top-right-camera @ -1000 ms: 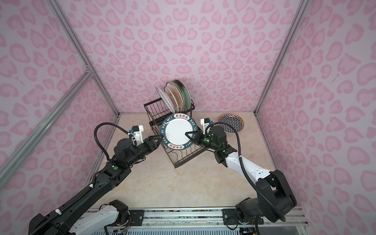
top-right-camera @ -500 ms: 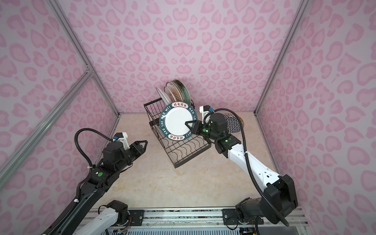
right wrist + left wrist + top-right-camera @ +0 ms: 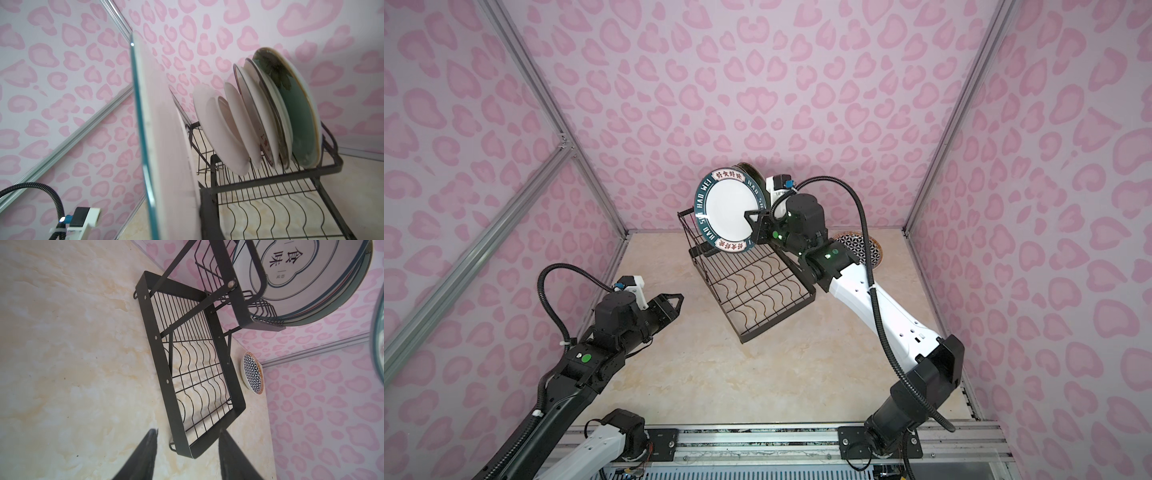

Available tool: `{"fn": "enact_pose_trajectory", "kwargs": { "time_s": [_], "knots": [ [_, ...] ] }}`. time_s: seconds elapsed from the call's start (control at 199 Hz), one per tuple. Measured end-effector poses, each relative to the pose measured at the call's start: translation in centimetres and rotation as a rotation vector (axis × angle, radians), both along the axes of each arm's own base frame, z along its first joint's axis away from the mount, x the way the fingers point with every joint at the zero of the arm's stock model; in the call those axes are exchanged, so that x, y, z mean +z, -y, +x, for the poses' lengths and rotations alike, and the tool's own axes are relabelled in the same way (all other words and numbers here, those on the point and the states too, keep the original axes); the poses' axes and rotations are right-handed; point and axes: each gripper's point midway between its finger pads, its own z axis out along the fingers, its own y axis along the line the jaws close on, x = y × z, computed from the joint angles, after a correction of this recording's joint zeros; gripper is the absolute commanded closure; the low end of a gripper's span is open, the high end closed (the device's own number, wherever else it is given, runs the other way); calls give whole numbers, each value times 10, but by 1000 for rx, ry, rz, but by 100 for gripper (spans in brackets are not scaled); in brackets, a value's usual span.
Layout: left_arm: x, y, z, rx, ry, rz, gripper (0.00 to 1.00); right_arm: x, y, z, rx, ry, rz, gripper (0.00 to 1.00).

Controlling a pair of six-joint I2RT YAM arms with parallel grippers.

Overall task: Load plates into a dish rack
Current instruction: Place the plate on the dish rack.

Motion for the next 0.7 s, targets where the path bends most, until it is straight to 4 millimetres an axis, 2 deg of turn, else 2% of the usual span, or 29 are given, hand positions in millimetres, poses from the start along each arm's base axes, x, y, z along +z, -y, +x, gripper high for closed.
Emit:
{"fn": "enact_pose_trajectory", "kwargs": {
  "time_s": [0.161,0.311,0.442,0.702],
  "knots": [
    [3,-2,-3,1,5,9,49,18,-23,9,-10,73,-68,100],
    [2,-3,-3,-1,2,14,49,24,-34,19,-29,109,-114,100],
    [2,-3,-3,0,0,14,49,25,-43,30,-58,132,-161,100],
    [-1,-2,-2,-2,-5,14,49,19,-69,39,-76,186,-274,100]
  ]
}}
